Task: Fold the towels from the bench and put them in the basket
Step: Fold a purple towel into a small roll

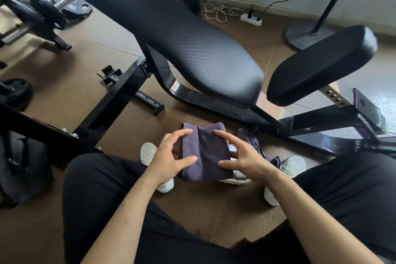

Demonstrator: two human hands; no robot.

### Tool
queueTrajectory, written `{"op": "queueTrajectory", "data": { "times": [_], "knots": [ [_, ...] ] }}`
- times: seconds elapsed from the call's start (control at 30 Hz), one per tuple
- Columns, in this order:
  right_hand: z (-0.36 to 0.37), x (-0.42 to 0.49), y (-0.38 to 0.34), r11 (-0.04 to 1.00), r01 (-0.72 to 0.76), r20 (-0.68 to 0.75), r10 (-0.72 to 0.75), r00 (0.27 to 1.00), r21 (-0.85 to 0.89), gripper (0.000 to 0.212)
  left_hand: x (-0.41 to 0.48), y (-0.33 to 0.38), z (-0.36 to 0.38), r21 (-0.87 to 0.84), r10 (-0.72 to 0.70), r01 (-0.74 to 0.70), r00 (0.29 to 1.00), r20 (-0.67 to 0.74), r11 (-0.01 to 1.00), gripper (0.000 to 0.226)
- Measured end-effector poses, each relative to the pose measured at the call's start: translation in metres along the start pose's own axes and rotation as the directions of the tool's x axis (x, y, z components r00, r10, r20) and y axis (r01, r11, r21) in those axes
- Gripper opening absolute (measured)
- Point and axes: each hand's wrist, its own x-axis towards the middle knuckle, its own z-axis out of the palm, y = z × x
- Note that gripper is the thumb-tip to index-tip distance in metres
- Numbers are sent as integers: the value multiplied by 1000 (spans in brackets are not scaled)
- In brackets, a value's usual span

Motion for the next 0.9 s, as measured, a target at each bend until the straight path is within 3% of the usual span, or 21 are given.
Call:
{"op": "queueTrajectory", "data": {
  "times": [0.17, 0.3, 0.43, 0.57, 0.67, 0.8, 0.9],
  "knots": [
    [5, 3, 4, 876, 70, -21, -91, 996, -477, 91, -2, 4, 20, 221, 8, 3, 999, -49, 975, 86],
    [12, 2, 5, 769, 71, -78, -156, 985, -635, 97, -3, 5, 33, 243, 59, -59, 998, 10, 968, 80],
    [25, -2, 5, 830, 120, -94, -202, 975, -545, 96, -4, 6, 41, 138, 43, -50, 998, 53, 989, 72],
    [31, -5, 3, 933, 156, -103, -198, 975, -323, 57, 1, 8, 34, -21, -71, 72, 997, 27, 997, 88],
    [34, -3, 7, 926, 194, -81, -231, 970, -323, 47, 4, 6, 34, -36, -94, 94, 996, -2, 995, 86],
    [28, -4, 17, 922, 132, -179, -209, 961, -365, 66, 11, 6, 38, -91, -105, 106, 994, 24, 990, 72],
    [15, -4, 23, 953, 78, -101, -112, 989, -294, 90, 16, 5, 42, -138, -134, 145, 987, 89, 980, 68]
  ]
}}
